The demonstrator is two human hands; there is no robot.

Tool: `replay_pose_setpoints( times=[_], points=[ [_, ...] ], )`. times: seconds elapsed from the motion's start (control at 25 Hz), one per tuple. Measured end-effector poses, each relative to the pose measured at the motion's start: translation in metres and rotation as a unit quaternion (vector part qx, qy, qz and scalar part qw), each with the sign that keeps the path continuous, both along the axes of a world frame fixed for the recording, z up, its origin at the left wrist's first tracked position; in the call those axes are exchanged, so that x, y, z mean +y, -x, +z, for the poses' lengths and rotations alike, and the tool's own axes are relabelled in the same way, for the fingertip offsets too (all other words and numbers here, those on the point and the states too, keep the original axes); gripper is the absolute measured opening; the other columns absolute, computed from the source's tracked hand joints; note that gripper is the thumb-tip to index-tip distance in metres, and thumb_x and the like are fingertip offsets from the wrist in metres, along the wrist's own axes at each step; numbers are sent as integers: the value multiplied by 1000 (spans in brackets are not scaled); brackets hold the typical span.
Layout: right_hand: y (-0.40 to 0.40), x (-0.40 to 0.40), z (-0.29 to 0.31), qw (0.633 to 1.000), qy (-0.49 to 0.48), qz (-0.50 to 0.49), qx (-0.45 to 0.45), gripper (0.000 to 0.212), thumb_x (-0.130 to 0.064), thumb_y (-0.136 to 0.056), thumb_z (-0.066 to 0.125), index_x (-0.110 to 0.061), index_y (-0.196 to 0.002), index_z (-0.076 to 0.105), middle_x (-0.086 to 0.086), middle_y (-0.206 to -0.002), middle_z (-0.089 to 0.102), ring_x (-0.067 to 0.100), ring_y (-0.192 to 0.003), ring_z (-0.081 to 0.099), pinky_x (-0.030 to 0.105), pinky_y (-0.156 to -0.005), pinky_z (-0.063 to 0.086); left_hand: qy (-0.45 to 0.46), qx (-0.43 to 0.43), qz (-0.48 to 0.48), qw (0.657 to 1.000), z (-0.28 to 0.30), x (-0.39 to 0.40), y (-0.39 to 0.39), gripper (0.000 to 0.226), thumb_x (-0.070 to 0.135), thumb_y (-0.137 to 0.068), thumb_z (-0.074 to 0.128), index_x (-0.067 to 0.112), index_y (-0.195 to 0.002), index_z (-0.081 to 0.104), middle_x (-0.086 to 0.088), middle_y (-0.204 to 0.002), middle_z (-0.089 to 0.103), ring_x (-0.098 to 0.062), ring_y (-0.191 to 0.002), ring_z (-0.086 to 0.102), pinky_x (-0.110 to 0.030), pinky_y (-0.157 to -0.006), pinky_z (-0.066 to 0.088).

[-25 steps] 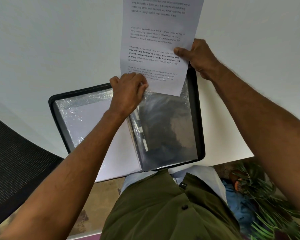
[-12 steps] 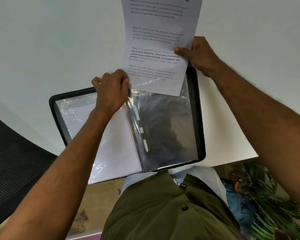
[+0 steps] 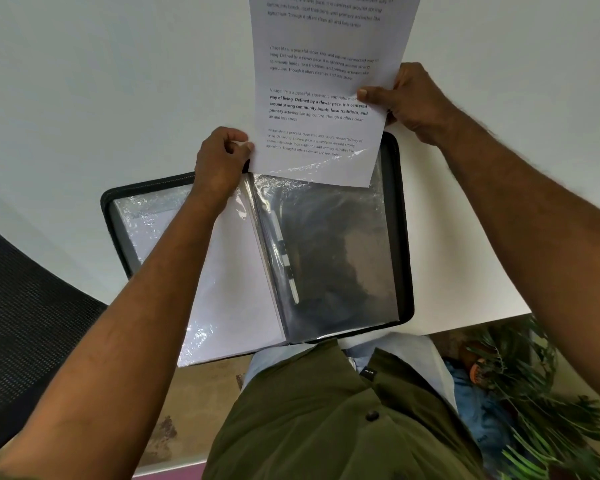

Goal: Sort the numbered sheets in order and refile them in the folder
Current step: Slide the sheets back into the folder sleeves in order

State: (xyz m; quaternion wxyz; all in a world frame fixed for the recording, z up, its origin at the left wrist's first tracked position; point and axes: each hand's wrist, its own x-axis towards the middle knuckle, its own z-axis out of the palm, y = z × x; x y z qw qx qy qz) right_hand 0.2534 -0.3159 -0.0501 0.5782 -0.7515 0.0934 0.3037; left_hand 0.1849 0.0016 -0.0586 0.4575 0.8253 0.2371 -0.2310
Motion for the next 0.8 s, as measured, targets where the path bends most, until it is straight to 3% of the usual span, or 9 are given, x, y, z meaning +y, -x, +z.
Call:
replay_pose_setpoints(
  times=[0.12,0.24,0.36,0.48,0.68,0.8],
  points=[
    [-4,-4,2,1000,5,8,14,45,-26,-96,72,-10,-136,62,-4,-115,75,17,-101,75,32,-76,63,32,21,2,999,0,3,-2,13,22,-96,69,14,-107,71,-2,-102,71,-14,-92,63,-40,-95,56],
    [-7,-7,3,1000,6,19,21,46,-26,-95,73,-10,-136,62,-5,-115,75,16,-100,75,30,-74,64,51,36,-27,998,2,7,-3,10,22,-95,70,13,-95,74,-10,-99,75,-19,-88,67,-45,-95,57],
    [-9,-8,3,999,4,22,25,45,-25,-95,73,-10,-136,62,-4,-116,75,16,-101,75,30,-75,63,48,47,-56,996,3,10,-5,14,21,-93,72,9,-86,73,-5,-85,72,-17,-79,63,-43,-90,56],
    [-8,-3,1,1000,4,6,17,43,-23,-95,73,-10,-134,63,-8,-112,75,14,-99,75,28,-73,63,50,61,-64,995,2,11,-7,23,22,-92,74,-1,-92,73,-15,-93,75,-24,-82,66,-48,-93,57],
    [-6,0,-2,1000,13,-22,5,38,-21,-95,73,-12,-132,65,-15,-104,75,7,-92,75,22,-66,58,46,73,-78,993,-3,13,-6,32,41,-80,74,9,-85,75,-12,-91,76,-25,-83,70,-56,-95,55],
    [-5,0,-5,999,-2,-36,11,39,-22,-95,74,-13,-132,66,-11,-109,76,13,-99,75,26,-71,60,41,91,-109,989,-4,14,-9,33,43,-79,74,10,-81,74,-8,-85,76,-32,-81,70,-47,-95,55]
  ],
)
